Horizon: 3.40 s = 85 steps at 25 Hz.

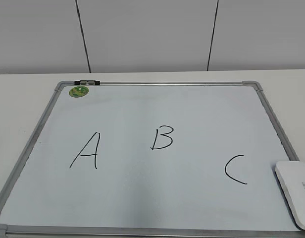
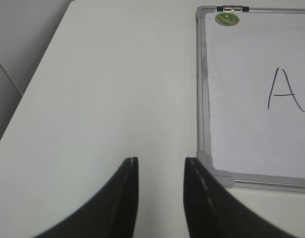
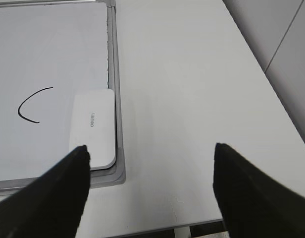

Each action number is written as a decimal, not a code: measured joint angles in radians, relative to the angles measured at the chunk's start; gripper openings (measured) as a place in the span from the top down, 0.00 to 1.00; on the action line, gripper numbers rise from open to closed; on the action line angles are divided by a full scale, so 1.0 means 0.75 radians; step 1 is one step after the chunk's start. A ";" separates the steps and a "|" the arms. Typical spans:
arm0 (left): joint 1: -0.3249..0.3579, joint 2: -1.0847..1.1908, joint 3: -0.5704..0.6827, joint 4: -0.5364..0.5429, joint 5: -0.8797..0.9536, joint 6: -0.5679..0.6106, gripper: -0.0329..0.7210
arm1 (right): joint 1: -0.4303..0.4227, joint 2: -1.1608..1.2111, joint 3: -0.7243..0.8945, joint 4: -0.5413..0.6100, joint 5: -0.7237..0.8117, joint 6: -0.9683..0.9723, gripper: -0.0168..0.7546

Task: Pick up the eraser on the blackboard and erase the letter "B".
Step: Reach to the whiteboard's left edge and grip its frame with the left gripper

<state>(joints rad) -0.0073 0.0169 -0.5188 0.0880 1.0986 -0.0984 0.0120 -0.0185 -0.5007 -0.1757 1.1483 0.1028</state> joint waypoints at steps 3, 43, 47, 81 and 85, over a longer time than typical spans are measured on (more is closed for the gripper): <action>0.000 0.000 0.000 0.000 0.000 0.000 0.64 | 0.000 0.000 0.000 0.000 0.000 0.000 0.24; 0.000 1.697 -0.894 -0.011 -0.108 0.026 0.64 | 0.000 0.000 0.000 0.000 0.000 0.000 0.24; 0.000 1.934 -1.013 -0.044 -0.117 0.074 0.64 | 0.000 0.000 0.000 0.000 0.000 0.000 0.24; -0.036 2.744 -1.255 -0.211 -0.212 0.288 0.64 | 0.000 0.000 0.000 0.000 0.000 0.000 0.24; -0.047 2.744 -1.255 -0.222 -0.252 0.291 0.64 | 0.000 0.000 0.000 0.000 0.000 0.000 0.24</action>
<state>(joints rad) -0.0421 2.0749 -1.4599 -0.0782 0.9096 0.1197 0.0120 -0.0185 -0.5007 -0.1757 1.1483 0.1028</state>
